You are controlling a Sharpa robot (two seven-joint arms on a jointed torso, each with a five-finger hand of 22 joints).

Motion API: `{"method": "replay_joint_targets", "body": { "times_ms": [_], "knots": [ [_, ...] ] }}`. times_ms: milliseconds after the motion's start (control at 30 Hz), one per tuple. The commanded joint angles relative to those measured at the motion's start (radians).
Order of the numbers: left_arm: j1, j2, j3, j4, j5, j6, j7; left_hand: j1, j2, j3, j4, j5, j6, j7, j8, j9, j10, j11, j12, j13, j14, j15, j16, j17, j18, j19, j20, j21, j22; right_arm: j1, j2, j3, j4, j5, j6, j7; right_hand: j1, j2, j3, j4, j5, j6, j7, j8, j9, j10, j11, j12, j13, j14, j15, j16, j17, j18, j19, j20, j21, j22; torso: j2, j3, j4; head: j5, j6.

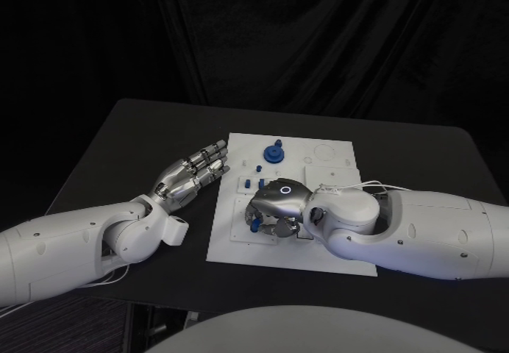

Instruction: Assemble the parts on the task board

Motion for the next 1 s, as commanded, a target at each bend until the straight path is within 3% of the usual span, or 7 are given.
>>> {"method": "replay_joint_targets", "body": {
  "times_ms": [33, 167, 267, 433, 533, 733, 1000],
  "knots": [
    [-0.001, 0.001, 0.001, 0.001, 0.002, 0.013, 0.036, -0.006, 0.007, 0.006, 0.0, -0.003, 0.0, 0.009, 0.006, 0.001, 0.002, 0.007, 0.006, 0.001, 0.002, 0.007, 0.007, 0.002, 0.007, 0.0, 0.004, 0.004, 0.001, -0.003, 0.001, -0.001, -0.003, -0.008, 0.004, 0.001, -0.019, -0.033, -0.011, 0.018, -0.039, -0.111, -0.031, -0.067, -0.036, -0.067, 0.026, -0.027, -0.006, -0.015, 0.017, -0.013, -0.018, 0.008, -0.017, 0.011, -0.028, 0.098, 0.0, -0.0003, 0.0004, 0.001, 0.0],
    [-0.002, 0.002, 0.001, -0.001, 0.002, 0.014, 0.036, -0.006, 0.007, 0.006, 0.001, -0.004, 0.0, 0.009, 0.005, 0.001, 0.002, 0.008, 0.005, 0.001, 0.002, 0.008, 0.008, 0.002, 0.007, 0.0, 0.005, 0.004, 0.001, -0.003, 0.002, -0.001, -0.006, -0.007, -0.009, 0.011, -0.002, -0.023, -0.136, 0.056, -0.069, -0.265, -0.07, -0.092, -0.108, -0.211, 0.052, -0.045, -0.002, -0.042, 0.04, -0.027, -0.043, 0.02, -0.039, 0.037, -0.075, 0.087, 0.0, -0.0005, 0.0001, 0.0, 0.0],
    [-0.002, 0.002, 0.001, -0.002, 0.002, 0.014, 0.036, -0.006, 0.007, 0.006, 0.001, -0.004, 0.0, 0.009, 0.005, 0.001, 0.002, 0.008, 0.005, 0.001, 0.002, 0.008, 0.008, 0.002, 0.007, 0.0, 0.005, 0.004, 0.001, -0.003, 0.001, -0.001, -0.008, 0.007, -0.016, 0.016, 0.031, -0.035, -0.192, 0.101, -0.074, -0.365, -0.083, -0.102, -0.159, -0.284, 0.06, -0.045, -0.002, -0.068, 0.031, -0.06, -0.09, 0.027, -0.058, 0.037, -0.127, 0.074, 0.0, -0.0005, 0.0007, -0.003, 0.0],
    [-0.002, 0.0, 0.001, -0.002, 0.002, 0.013, 0.036, -0.007, 0.007, 0.007, 0.001, -0.005, -0.001, 0.009, 0.005, 0.001, 0.002, 0.009, 0.007, 0.001, 0.002, 0.009, 0.009, 0.002, 0.007, 0.0, 0.005, 0.004, 0.001, -0.002, -0.023, 0.003, 0.011, 0.035, -0.05, 0.022, 0.078, -0.045, -0.215, 0.156, -0.071, -0.395, -0.089, -0.102, -0.188, -0.34, 0.066, -0.024, 0.003, -0.082, 0.032, -0.08, -0.118, 0.032, -0.069, 0.036, -0.172, 0.065, 0.0, -0.0004, 0.0002, 0.003, 0.0],
    [-0.002, -0.004, 0.001, 0.0, 0.002, 0.01, 0.037, -0.007, 0.006, 0.007, 0.001, -0.005, 0.001, 0.009, 0.006, 0.001, 0.002, 0.009, 0.008, 0.001, 0.003, 0.009, 0.01, 0.002, 0.007, 0.001, 0.005, 0.004, 0.001, 0.004, -0.06, 0.011, 0.041, 0.06, -0.084, 0.025, 0.097, -0.036, -0.208, 0.153, -0.048, -0.323, -0.067, -0.082, -0.179, -0.328, 0.063, 0.011, 0.013, -0.081, 0.039, -0.076, -0.113, 0.031, -0.068, 0.041, -0.175, 0.066, 0.0, -0.0004, 0.0002, 0.009, 0.0],
    [-0.002, -0.014, 0.001, 0.004, 0.002, 0.002, 0.04, -0.007, 0.006, 0.009, 0.0, -0.004, 0.002, 0.009, 0.006, 0.001, 0.003, 0.011, 0.009, 0.001, 0.003, 0.01, 0.011, 0.003, 0.007, 0.001, 0.005, 0.004, 0.001, 0.082, -0.174, 0.019, 0.107, 0.162, -0.189, 0.038, 0.114, -0.027, -0.193, 0.146, -0.021, -0.214, -0.037, -0.051, -0.168, -0.303, 0.06, 0.072, 0.031, -0.079, 0.045, -0.069, -0.107, 0.03, -0.062, 0.046, -0.172, 0.071, -0.001, 0.0001, -0.0005, 0.003, 0.0],
    [-0.002, -0.016, 0.001, 0.01, 0.007, -0.015, 0.05, -0.009, 0.002, 0.011, 0.0, 0.002, 0.011, 0.009, 0.007, 0.002, 0.005, 0.017, 0.019, 0.003, 0.004, 0.009, 0.015, 0.003, 0.006, 0.001, 0.003, 0.004, 0.002, 0.16, -0.344, 0.006, 0.176, 0.361, -0.216, 0.059, 0.161, 0.004, -0.072, 0.124, 0.034, -0.017, 0.043, 0.026, -0.151, -0.209, 0.041, 0.183, 0.062, -0.163, 0.027, -0.168, -0.243, 0.053, -0.123, 0.03, -0.304, 0.047, -0.001, -0.0006, 0.0008, -0.023, 0.0]
  ]
}}
